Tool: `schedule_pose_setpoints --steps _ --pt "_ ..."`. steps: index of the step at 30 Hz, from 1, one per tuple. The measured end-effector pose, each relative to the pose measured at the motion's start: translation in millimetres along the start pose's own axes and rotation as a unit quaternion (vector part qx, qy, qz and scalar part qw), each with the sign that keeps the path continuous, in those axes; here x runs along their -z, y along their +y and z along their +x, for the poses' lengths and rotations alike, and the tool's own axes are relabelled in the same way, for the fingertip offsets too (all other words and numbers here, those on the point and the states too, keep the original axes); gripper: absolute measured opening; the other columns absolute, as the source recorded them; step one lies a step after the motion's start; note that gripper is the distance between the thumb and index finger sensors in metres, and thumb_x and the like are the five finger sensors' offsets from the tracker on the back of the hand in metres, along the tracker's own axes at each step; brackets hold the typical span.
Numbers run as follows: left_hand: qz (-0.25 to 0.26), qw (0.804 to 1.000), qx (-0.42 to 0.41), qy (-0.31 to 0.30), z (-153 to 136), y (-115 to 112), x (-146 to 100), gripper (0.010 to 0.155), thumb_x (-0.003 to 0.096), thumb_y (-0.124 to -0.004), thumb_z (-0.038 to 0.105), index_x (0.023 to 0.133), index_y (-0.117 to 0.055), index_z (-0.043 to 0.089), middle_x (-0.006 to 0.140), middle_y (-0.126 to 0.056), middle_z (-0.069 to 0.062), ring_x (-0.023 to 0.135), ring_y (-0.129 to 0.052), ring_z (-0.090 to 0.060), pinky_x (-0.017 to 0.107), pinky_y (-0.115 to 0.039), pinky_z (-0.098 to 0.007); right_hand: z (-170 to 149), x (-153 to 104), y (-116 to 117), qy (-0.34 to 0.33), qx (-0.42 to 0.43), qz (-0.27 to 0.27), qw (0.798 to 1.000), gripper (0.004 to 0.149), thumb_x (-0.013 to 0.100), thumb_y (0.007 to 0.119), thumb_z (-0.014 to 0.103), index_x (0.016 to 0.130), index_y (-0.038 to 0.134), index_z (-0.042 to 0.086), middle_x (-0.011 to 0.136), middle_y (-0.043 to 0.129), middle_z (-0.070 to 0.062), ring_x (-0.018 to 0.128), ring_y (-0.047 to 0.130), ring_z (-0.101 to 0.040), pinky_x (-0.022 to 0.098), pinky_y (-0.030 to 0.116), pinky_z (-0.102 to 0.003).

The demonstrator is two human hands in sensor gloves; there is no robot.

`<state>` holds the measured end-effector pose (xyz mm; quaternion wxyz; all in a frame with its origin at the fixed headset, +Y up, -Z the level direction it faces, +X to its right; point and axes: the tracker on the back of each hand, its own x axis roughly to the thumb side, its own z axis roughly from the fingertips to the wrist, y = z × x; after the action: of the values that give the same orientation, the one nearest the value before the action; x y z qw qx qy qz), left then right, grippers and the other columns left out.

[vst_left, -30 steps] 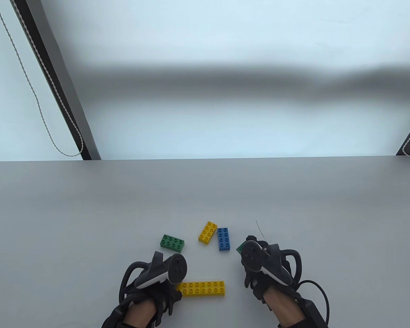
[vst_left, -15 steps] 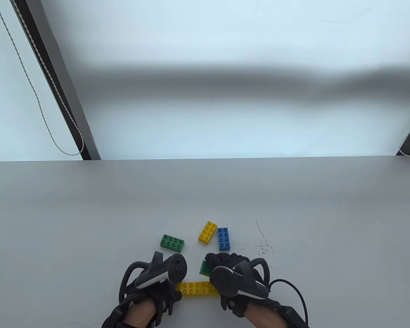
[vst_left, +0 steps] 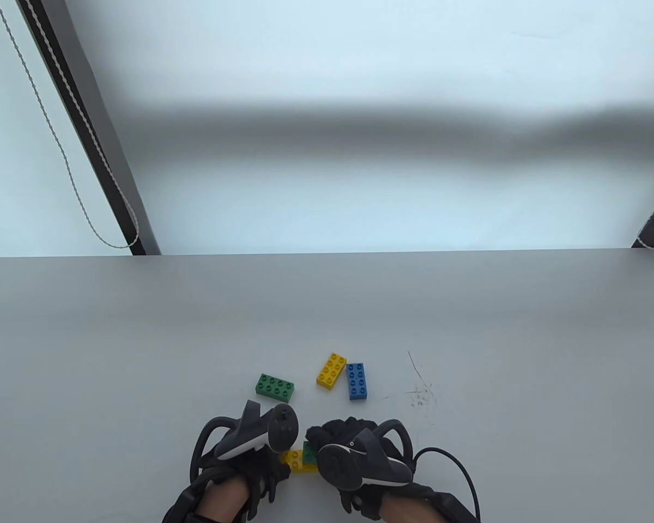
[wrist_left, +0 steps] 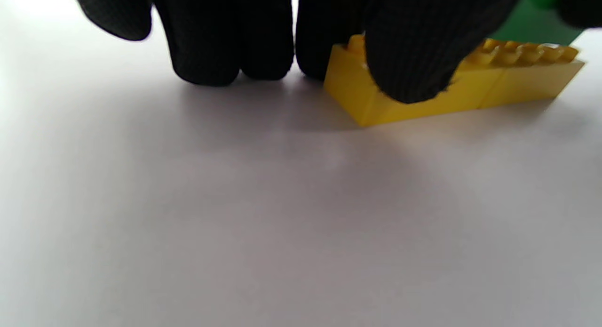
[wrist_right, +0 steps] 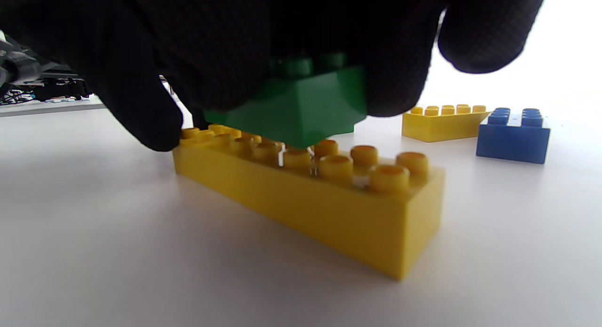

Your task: Stack lego bricks

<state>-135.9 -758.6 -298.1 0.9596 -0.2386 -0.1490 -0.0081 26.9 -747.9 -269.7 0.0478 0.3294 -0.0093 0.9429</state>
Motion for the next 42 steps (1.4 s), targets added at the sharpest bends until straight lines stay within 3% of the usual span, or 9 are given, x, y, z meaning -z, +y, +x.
schedule_pose_setpoints --steps 42 --pt "-0.006 1.0 -0.003 -0.001 -0.4 1.1 2.1 0.063 0.0372 -0.087 0.049 0.095 -0.072 0.029 0.102 -0.073 -0.009 0.09 -0.077 -0.034 0.069 -0.06 -0.062 -2.6 5.4 6.7 0.017 0.038 0.037 0.998 0.062 0.034 0.087 0.032 0.091 0.07 0.014 0.086 0.08 -0.013 0.069 0.091 -0.036 0.053 0.076 -0.059"
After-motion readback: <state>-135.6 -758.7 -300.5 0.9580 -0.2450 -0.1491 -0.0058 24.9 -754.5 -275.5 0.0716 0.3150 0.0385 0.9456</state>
